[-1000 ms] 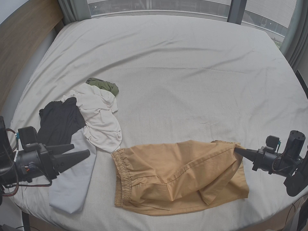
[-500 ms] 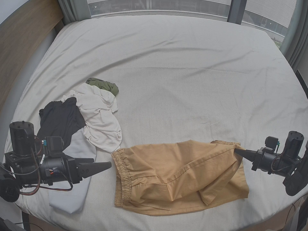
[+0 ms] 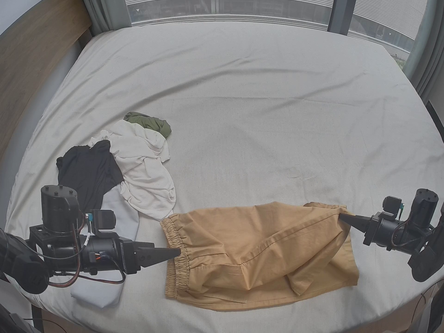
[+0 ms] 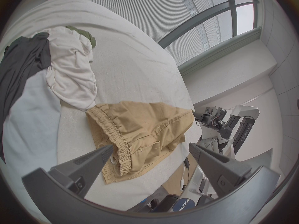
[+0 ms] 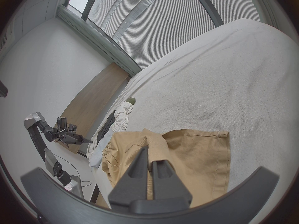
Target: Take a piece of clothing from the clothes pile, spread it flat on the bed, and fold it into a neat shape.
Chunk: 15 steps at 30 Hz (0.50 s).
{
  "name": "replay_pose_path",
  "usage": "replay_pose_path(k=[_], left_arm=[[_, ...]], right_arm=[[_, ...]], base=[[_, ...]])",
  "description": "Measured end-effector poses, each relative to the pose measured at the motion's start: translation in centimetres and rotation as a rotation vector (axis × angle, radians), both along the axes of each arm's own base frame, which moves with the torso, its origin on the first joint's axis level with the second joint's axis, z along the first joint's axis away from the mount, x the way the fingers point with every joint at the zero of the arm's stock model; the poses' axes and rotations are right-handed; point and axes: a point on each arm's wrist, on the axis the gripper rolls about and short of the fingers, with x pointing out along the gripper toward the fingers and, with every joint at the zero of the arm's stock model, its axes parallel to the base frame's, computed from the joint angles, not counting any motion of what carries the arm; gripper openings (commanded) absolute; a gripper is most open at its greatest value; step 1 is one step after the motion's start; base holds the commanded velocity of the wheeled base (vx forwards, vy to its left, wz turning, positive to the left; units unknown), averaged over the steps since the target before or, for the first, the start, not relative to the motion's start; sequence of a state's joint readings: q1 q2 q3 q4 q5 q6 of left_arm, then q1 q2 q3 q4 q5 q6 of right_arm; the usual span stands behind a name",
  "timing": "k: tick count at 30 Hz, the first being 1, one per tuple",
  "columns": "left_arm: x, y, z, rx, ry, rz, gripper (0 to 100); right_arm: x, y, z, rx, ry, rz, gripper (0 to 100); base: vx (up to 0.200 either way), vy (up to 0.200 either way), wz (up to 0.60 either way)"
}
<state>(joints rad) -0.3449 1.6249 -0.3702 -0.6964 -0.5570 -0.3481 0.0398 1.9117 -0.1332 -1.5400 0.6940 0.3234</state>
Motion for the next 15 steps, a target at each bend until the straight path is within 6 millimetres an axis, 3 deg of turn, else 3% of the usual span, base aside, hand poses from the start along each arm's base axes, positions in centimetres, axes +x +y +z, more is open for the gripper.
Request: replay_pose_path(k=[15], left_arm=[[1.9, -1.2, -2.7, -0.002, -0.025, -0.016, 100]], right_arm=[[0.0, -0.1, 0.0, 0.0, 0.001, -0.004, 0]], base=[[0.0, 0.0, 0.0]])
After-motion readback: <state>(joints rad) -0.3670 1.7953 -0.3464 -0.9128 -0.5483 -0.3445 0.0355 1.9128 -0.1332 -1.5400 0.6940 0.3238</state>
